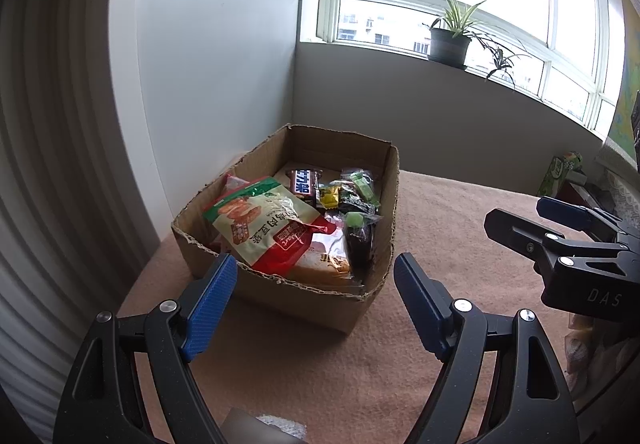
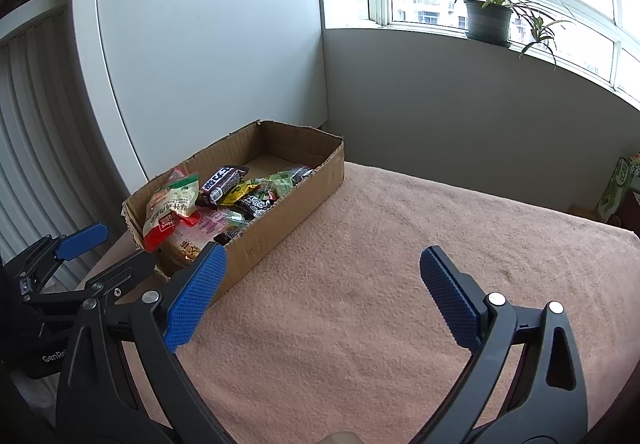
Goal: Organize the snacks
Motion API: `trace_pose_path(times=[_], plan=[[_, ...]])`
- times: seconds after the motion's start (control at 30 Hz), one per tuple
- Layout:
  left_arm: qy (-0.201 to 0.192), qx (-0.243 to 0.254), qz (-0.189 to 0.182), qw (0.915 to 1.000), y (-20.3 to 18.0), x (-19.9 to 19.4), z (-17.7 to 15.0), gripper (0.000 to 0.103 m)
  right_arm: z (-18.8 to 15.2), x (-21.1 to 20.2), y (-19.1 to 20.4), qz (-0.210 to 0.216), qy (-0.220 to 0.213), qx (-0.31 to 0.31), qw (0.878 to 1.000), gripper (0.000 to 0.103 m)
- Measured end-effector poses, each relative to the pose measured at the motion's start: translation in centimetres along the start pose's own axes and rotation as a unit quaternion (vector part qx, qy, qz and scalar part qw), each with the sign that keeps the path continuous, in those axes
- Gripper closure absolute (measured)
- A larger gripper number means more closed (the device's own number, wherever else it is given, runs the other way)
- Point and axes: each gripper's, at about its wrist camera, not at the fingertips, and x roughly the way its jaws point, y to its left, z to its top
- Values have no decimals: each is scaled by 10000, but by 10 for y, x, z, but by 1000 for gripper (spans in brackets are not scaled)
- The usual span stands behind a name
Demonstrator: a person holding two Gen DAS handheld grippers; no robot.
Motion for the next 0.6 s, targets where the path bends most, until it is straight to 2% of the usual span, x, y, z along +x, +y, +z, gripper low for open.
trace_pose_path(times=[0.6], plan=[[27,3,-24,10000,1,1,-2,22,-2,4,3,-7,85,-59,9999,4]])
